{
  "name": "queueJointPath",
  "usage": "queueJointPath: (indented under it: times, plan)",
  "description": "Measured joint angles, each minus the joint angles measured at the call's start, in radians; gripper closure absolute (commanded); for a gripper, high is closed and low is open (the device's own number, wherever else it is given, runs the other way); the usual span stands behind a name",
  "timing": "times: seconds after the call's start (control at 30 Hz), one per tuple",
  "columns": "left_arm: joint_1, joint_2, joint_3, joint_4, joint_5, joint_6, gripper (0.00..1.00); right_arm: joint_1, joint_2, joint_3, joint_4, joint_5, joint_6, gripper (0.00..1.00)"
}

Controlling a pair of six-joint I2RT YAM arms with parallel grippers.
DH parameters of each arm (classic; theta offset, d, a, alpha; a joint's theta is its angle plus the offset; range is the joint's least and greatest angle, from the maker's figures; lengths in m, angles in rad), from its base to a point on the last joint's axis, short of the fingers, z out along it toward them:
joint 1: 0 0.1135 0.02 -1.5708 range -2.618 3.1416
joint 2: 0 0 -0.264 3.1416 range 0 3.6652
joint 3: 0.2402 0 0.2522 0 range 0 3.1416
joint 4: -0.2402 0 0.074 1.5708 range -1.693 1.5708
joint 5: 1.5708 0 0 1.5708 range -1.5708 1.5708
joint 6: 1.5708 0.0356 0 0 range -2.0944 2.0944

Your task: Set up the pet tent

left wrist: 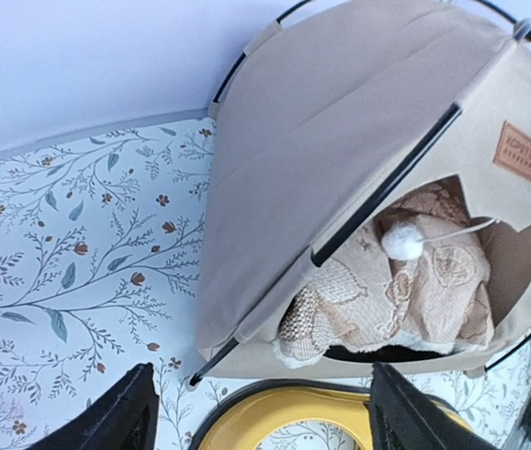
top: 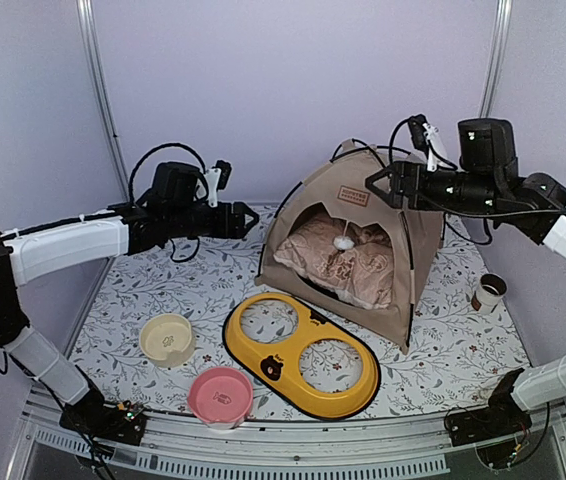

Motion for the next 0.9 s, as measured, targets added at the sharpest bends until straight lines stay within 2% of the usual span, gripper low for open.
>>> queueJointPath:
  times: [0.2, 0.33, 0.43, 0.53, 0.73, 0.8, 0.9]
  plan:
    - [0.013, 0.155, 0.047, 0.008, 0.075, 0.066, 0.23, 0.13, 0.109, -0.108, 0.14, 0.005, 0.07, 0.33]
    - [0.013, 0.274, 0.122, 0.011, 0.082, 0.095, 0.26, 0.161, 0.238, -0.152, 0.263, -0.008, 0.132, 0.45]
    - [0.013, 0.338, 0.173, 0.019, 0.082, 0.111, 0.39, 0.164, 0.331, -0.173, 0.335, -0.014, 0.172, 0.56]
    - [0.013, 0.379, 0.213, 0.029, 0.086, 0.126, 0.58, 0.164, 0.425, -0.171, 0.391, -0.014, 0.205, 0.67]
    - [-0.01, 0.381, 0.214, 0.036, 0.093, 0.135, 0.91, 0.151, 0.56, -0.129, 0.446, -0.008, 0.256, 0.86]
    - [-0.024, 0.371, 0.197, 0.045, 0.085, 0.146, 0.99, 0.139, 0.585, -0.127, 0.463, -0.004, 0.274, 0.89]
    - [-0.048, 0.34, 0.161, 0.053, 0.071, 0.177, 1.0, 0.116, 0.617, -0.126, 0.48, 0.008, 0.293, 0.92]
